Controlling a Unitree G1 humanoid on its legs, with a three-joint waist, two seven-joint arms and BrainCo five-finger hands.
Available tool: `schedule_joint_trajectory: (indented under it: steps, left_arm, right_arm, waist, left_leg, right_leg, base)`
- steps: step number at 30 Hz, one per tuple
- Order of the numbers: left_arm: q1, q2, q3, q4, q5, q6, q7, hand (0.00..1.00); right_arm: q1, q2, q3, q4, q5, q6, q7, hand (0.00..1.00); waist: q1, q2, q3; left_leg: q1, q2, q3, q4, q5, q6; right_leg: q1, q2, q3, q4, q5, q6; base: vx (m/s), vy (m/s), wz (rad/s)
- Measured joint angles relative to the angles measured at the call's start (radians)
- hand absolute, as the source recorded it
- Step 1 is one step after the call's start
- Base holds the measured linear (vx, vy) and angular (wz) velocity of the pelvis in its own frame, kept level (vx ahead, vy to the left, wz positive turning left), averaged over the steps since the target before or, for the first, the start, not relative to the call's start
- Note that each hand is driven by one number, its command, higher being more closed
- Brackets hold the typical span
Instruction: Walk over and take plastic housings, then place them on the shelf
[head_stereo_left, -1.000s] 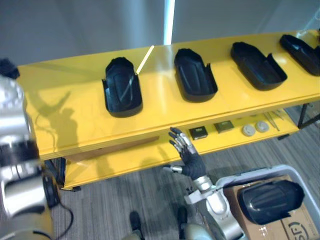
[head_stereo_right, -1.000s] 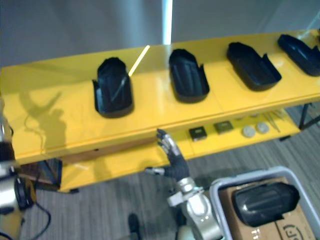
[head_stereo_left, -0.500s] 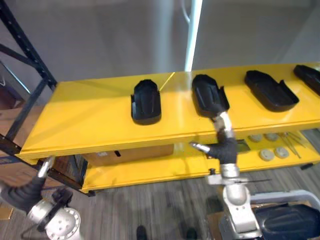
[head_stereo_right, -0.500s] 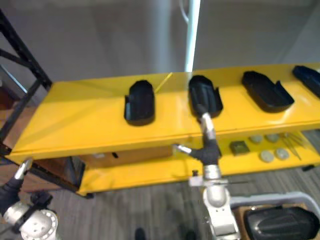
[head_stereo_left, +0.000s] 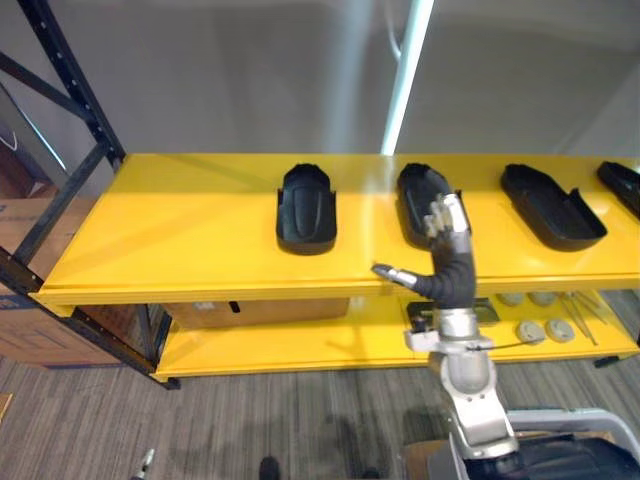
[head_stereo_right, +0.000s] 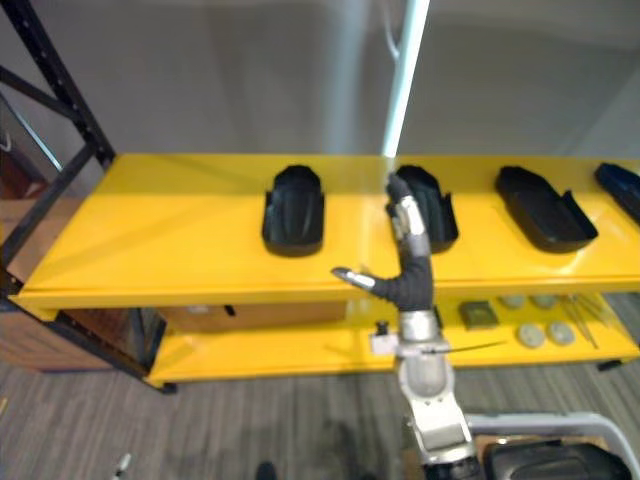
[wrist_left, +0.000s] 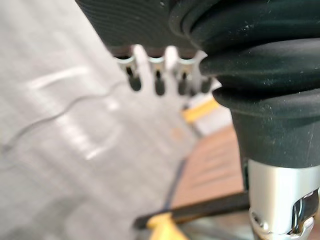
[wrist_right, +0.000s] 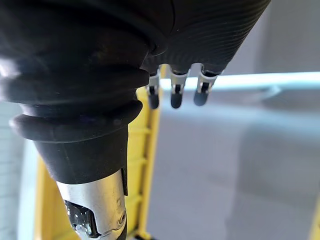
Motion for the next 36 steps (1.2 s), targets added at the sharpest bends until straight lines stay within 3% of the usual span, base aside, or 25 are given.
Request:
schedule_joint_trajectory:
  steps: [8, 13, 16, 19, 23, 27, 33, 36]
  left_arm:
    - [-0.059, 0.005, -0.105, -0.066, 0.006, -0.007, -0.011, 0.00]
    - [-0.069, 0.004, -0.108, -0.072, 0.047, -0.007, -0.011, 0.00]
    - [-0.054, 0.007, -0.151, -0.077, 0.096, -0.007, -0.019, 0.00]
    - [-0.060, 0.008, -0.200, -0.080, 0.153, -0.007, -0.035, 0.00]
    - [-0.063, 0.011, -0.267, -0.080, 0.200, -0.008, -0.042, 0.00]
    - [-0.088, 0.021, -0.375, -0.086, 0.249, -0.009, -0.070, 0.00]
    - [-0.108, 0.017, -0.518, -0.197, 0.354, -0.049, -0.074, 0.00]
    - [-0.110, 0.018, -0.554, -0.284, 0.402, -0.060, -0.051, 0.00]
  right_arm:
    - [0.050, 0.007, -0.062, 0.020, -0.001, 0.009, -0.010, 0.00]
    - [0.214, 0.069, -0.343, 0.015, -0.010, 0.011, -0.063, 0.00]
    - [0.295, 0.098, -0.506, 0.007, -0.019, 0.012, -0.107, 0.00]
    - [0.332, 0.128, -0.577, -0.013, -0.041, 0.013, -0.140, 0.00]
    - [0.348, 0.154, -0.582, -0.063, -0.057, 0.014, -0.158, 0.00]
    - [0.378, 0.169, -0.549, -0.065, -0.059, 0.014, -0.167, 0.00]
    - [0.400, 0.169, -0.501, -0.065, -0.110, 0.014, -0.168, 0.00]
    - [0.386, 0.159, -0.472, -0.065, -0.116, 0.011, -0.173, 0.00]
  waist:
    - [-0.003, -0.013, 0.019]
    - [-0.019, -0.013, 0.023]
    - [-0.061, -0.008, 0.036]
    - [-0.082, -0.007, 0.046]
    - [-0.108, -0.010, 0.064]
    - [-0.130, -0.009, 0.068]
    - [-0.140, 0.023, 0.103]
    - [-0.140, 0.023, 0.114]
  left_leg:
    - [0.003, -0.001, -0.003, 0.000, 0.000, 0.000]
    - [0.025, 0.002, 0.032, 0.001, -0.009, 0.000]
    - [0.060, 0.008, 0.091, 0.001, -0.028, -0.004]
    - [0.076, 0.012, 0.155, 0.001, -0.042, -0.009]
    - [0.110, 0.016, 0.263, 0.002, -0.066, -0.013]
    - [0.119, 0.021, 0.362, 0.007, -0.080, -0.015]
    - [0.145, 0.024, 0.391, 0.007, -0.104, -0.020]
    - [0.132, 0.027, 0.396, 0.057, -0.139, -0.021]
  right_leg:
    - [0.004, -0.001, -0.006, 0.006, -0.001, -0.003]
    - [0.004, 0.000, 0.022, 0.014, -0.001, -0.004]
    - [0.001, 0.004, 0.080, 0.015, -0.003, -0.001]
    - [-0.024, 0.009, 0.138, 0.018, -0.003, 0.002]
    - [-0.056, 0.023, 0.245, 0.024, 0.011, 0.010]
    - [-0.082, 0.040, 0.332, -0.011, 0.063, 0.009]
    - [-0.064, 0.046, 0.348, -0.029, 0.070, 0.012]
    - [-0.063, 0.053, 0.364, -0.034, 0.070, 0.013]
  base:
    - [0.01, -0.004, 0.02]
    - [0.01, 0.002, -0.19]
    - [0.00, 0.009, -0.56]
    - [-0.01, 0.016, -0.56]
    - [0.01, 0.023, -0.86]
    - [0.08, 0.008, -0.69]
    - [0.07, -0.016, -0.17]
    - [0.04, -0.015, -0.14]
